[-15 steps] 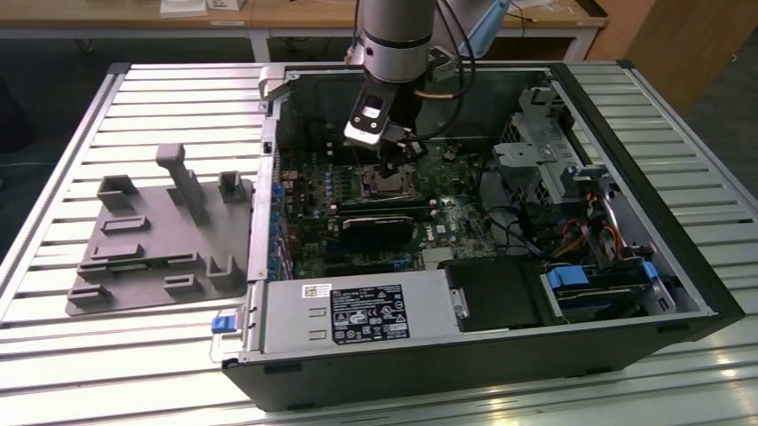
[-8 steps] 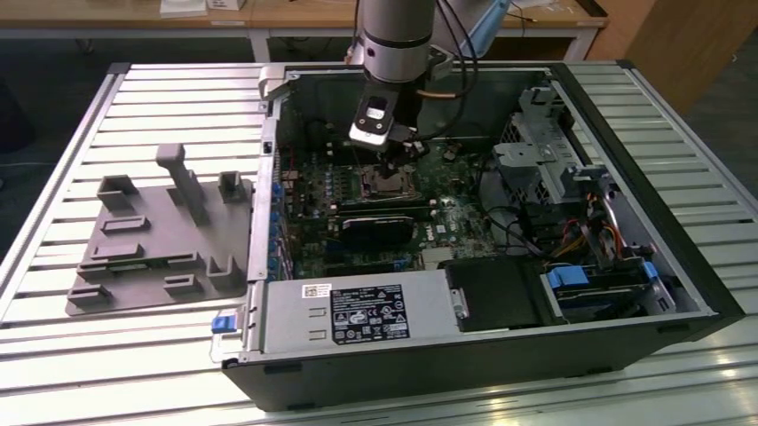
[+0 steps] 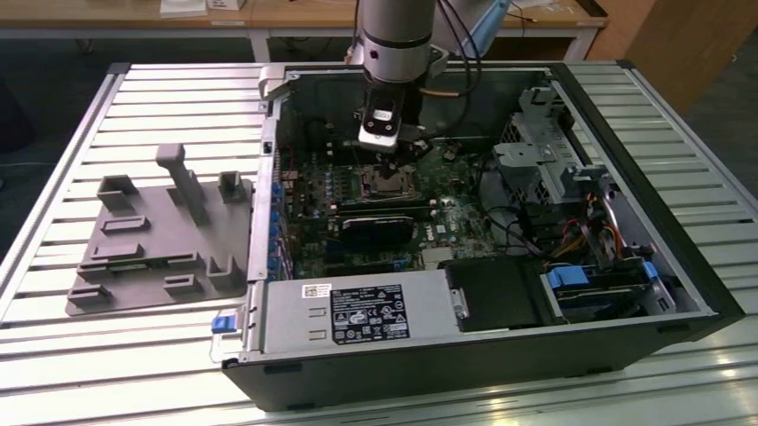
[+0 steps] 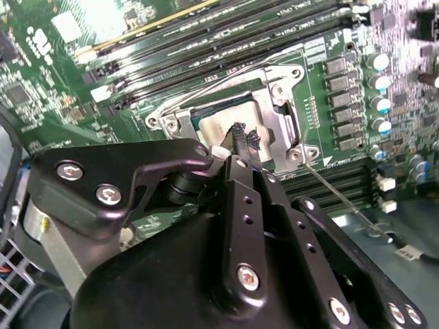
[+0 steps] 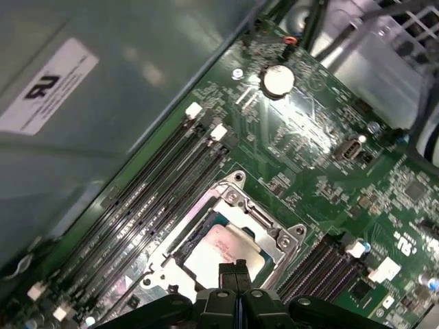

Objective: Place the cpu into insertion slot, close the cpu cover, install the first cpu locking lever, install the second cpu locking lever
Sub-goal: 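Close the cpu cover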

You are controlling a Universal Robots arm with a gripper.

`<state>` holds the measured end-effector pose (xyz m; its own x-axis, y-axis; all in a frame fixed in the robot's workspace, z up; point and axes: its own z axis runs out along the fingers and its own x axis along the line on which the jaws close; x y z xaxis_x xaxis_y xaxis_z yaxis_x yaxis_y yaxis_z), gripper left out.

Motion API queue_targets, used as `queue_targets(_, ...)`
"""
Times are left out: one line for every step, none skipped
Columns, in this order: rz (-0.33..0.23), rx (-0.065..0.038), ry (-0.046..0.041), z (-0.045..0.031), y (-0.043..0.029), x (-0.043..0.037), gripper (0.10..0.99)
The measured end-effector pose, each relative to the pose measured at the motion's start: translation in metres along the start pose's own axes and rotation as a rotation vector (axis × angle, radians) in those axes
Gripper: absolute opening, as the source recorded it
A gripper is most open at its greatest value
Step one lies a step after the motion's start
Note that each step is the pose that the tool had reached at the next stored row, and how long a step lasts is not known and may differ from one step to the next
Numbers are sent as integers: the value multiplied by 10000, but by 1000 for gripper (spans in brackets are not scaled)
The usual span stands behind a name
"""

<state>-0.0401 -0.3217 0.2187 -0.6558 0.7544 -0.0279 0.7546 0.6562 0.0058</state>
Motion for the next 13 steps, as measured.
queue_targets(-149,-1,-2,0,0,0,106)
queue_targets(-305,-3,-4,1,0,0,106)
queue_targets(-446,-5,-6,1,0,0,106)
queue_targets(-582,-6,-8,1,0,0,106)
queue_targets(-714,-8,-10,2,0,0,106)
queue_targets(-840,-10,-11,2,0,0,106)
queue_targets(-965,-13,-11,2,0,0,106)
queue_targets(-1092,-15,-11,2,0,0,106)
queue_targets(-1222,-20,-11,3,0,0,106)
queue_targets(-1348,-22,-11,3,0,0,106)
queue_targets(-1473,-23,-13,3,0,0,106)
queue_targets(-1599,-24,-15,3,0,0,106)
queue_targets(-1713,-22,-19,3,0,0,106)
